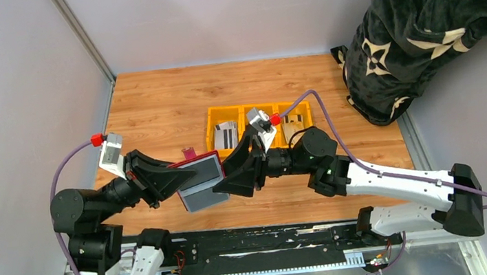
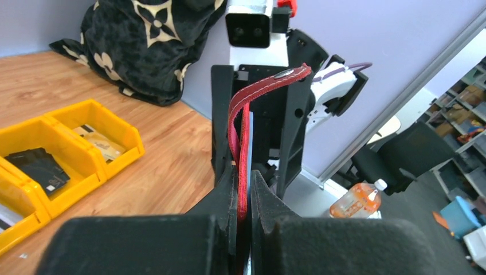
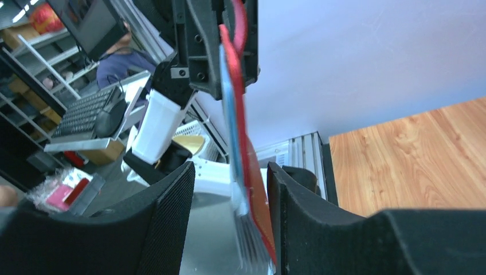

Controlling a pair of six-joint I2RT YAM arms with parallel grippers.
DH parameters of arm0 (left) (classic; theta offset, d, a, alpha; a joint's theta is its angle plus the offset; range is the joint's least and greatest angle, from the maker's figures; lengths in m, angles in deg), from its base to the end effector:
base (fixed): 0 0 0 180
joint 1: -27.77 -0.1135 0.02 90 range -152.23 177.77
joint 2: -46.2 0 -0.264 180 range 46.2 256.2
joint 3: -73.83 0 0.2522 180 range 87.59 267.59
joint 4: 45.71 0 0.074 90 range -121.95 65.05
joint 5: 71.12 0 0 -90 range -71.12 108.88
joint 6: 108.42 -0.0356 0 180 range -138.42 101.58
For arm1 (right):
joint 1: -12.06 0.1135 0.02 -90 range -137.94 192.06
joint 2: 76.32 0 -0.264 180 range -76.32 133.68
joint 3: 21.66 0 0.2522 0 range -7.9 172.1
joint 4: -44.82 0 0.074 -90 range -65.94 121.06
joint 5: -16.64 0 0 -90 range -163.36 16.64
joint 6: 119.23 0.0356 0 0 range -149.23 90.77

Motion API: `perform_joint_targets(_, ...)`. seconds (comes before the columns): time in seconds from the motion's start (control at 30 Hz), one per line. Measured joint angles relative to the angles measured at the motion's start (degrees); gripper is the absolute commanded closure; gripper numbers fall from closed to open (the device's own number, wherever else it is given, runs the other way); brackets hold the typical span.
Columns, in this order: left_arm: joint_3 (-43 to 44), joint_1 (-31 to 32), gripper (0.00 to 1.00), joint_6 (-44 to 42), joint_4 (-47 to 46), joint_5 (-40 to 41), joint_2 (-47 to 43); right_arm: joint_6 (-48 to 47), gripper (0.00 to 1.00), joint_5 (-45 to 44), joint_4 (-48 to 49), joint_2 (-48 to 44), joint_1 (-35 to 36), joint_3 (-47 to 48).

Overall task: Take the credit cards out of the card holder
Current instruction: Remove the credit card from the card holder.

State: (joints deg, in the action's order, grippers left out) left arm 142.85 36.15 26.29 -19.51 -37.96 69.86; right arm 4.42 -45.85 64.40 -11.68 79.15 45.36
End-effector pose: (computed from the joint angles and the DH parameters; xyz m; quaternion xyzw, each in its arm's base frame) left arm 0.0389 -0.0359 0.4296 0.2096 0.6052 -0.5671 0.5179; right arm 0.0848 0.2430 0.4020 -0.3451 0.4638 0.7049 0.4110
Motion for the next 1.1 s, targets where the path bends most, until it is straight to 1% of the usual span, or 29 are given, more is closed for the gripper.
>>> perform_joint_targets(0.03,-0.1,0.0,1.00,1.1,-0.7,0.5,0.0,0.8,0.55,-0.7,2.1,0.3,0.0,-0.7)
perform_joint_targets(0.13,-0.3,0.0,1.00,3.6,-1.9,1.3,-0.6,3.8,0.78,-2.8,7.6,1.5,0.0,-2.4)
perform_joint_targets(0.17,-0.4,0.0,1.00,4.1,-2.0,1.7,-0.9,5.4,0.87,-3.3,9.2,2.2,0.0,-2.5)
perform_joint_targets(0.23,-0.5,0.0,0.99,4.2,-1.9,2.4,-1.5,6.8,0.99,-3.2,11.2,3.1,0.0,-2.5)
perform_joint_targets(0.27,-0.6,0.0,0.94,4.0,-1.5,3.1,-1.8,7.6,1.00,-2.8,11.6,3.2,0.0,-2.5)
perform_joint_targets(0.37,-0.6,0.0,0.72,2.7,0.2,3.9,-2.3,8.6,1.00,-0.9,9.7,3.2,-0.7,-1.7)
perform_joint_targets(0.43,-0.6,0.0,0.63,0.9,2.3,4.0,-2.6,7.3,1.00,0.7,3.4,3.2,-1.3,1.0)
perform_joint_targets(0.47,-0.6,0.0,0.61,0.3,3.3,3.6,-2.6,6.1,1.00,1.6,-1.7,3.2,-1.3,3.3)
perform_joint_targets(0.57,-0.6,0.0,0.60,-1.4,5.3,1.9,-2.3,1.5,1.00,4.3,-13.7,3.5,-1.6,9.3)
perform_joint_targets(0.73,-0.6,0.0,0.65,-3.6,6.9,-2.8,-1.5,-7.7,1.00,9.6,-33.0,4.9,-1.6,17.3)
perform_joint_targets(0.8,-0.6,0.0,0.69,-4.7,7.6,-4.6,-1.0,-10.6,1.00,11.1,-38.7,6.1,-1.6,19.5)
perform_joint_targets(0.9,-0.6,0.0,0.71,-7.4,9.7,-7.3,-0.5,-14.3,1.00,13.0,-46.0,8.7,-1.6,23.8)
perform_joint_targets(0.97,-1.0,0.0,0.70,-8.9,10.8,-8.9,-0.5,-16.4,1.00,14.1,-50.4,10.6,-1.6,27.3)
perform_joint_targets(1.1,-2.7,0.0,0.67,-10.7,12.0,-11.5,-0.9,-19.3,1.00,15.7,-56.1,13.7,-1.6,33.1)
